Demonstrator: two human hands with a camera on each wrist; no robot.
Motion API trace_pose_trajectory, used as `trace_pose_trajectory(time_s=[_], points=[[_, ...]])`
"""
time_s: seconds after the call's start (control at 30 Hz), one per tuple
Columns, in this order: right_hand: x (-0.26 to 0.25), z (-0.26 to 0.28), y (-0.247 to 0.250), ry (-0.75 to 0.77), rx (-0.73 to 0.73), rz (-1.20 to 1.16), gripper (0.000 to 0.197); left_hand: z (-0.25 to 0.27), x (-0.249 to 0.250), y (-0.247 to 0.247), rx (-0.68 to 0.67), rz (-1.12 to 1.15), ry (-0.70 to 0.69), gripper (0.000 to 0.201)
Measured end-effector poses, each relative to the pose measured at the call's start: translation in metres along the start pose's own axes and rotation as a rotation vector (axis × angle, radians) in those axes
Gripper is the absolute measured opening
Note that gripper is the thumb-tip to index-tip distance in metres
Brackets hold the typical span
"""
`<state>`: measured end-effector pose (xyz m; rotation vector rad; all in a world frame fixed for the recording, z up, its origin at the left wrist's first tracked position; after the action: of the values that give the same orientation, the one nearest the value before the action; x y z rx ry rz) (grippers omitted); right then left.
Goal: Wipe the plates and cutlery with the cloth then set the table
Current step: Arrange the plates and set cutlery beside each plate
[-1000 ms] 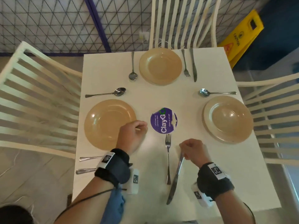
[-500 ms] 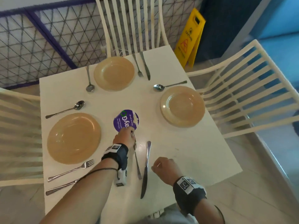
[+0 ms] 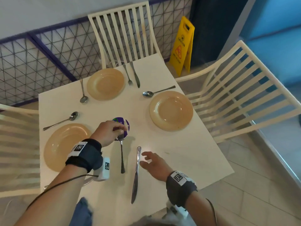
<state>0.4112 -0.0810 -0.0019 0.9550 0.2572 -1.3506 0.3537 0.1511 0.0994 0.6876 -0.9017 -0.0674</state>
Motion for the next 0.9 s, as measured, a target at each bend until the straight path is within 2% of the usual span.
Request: trace_pose_trajectory(time_s=[0.1, 0.2, 0.23, 0.3, 0.43, 0.53, 0.63, 0.8, 0.9], points=[[0.001, 0.0, 0.012, 0.049, -0.026, -0.084, 0.036, 0.011, 0.024, -0.008, 0.036, 0.108, -0.056, 0.018], [0.01, 0.005, 0.034, 0.042, 0.002, -0.171, 0.011, 0.015, 0.036, -0.026, 0.079, 0.279, -0.053, 0.019], [0.016, 0.008, 0.042, 0.038, 0.012, -0.22, 0.009, 0.015, 0.038, -0.032, 0.105, 0.342, -0.042, 0.02], [0.034, 0.013, 0.059, 0.018, 0.019, -0.312, 0.014, 0.013, 0.036, -0.048, 0.151, 0.466, -0.012, 0.021], [0.074, 0.021, 0.097, -0.066, 0.095, -0.394, 0.01, 0.009, 0.029, -0.086, 0.216, 0.661, 0.095, 0.021], [0.104, 0.018, 0.123, -0.183, 0.237, -0.475, 0.003, 0.009, 0.023, -0.119, 0.227, 0.671, 0.182, 0.02], [0.124, 0.007, 0.145, -0.282, 0.35, -0.515, 0.012, 0.01, 0.024, -0.148, 0.241, 0.627, 0.264, 0.024], [0.142, -0.016, 0.171, -0.308, 0.403, -0.375, 0.022, 0.0, 0.034, -0.184, 0.281, 0.71, 0.397, 0.025], [0.145, -0.031, 0.181, -0.269, 0.404, -0.107, 0.019, -0.01, 0.037, -0.194, 0.31, 0.742, 0.453, 0.021]])
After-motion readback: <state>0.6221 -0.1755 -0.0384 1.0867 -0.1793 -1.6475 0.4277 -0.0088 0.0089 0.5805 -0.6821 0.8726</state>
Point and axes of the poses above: each hand's wrist, its own z-axis away from the middle knuckle, its own y-axis out of the back of the hand, x = y × z, the point moved 1 cm from there along -z, towards the middle knuckle, and after that the axes turned 13 degrees about z, right-handed, at the moved point
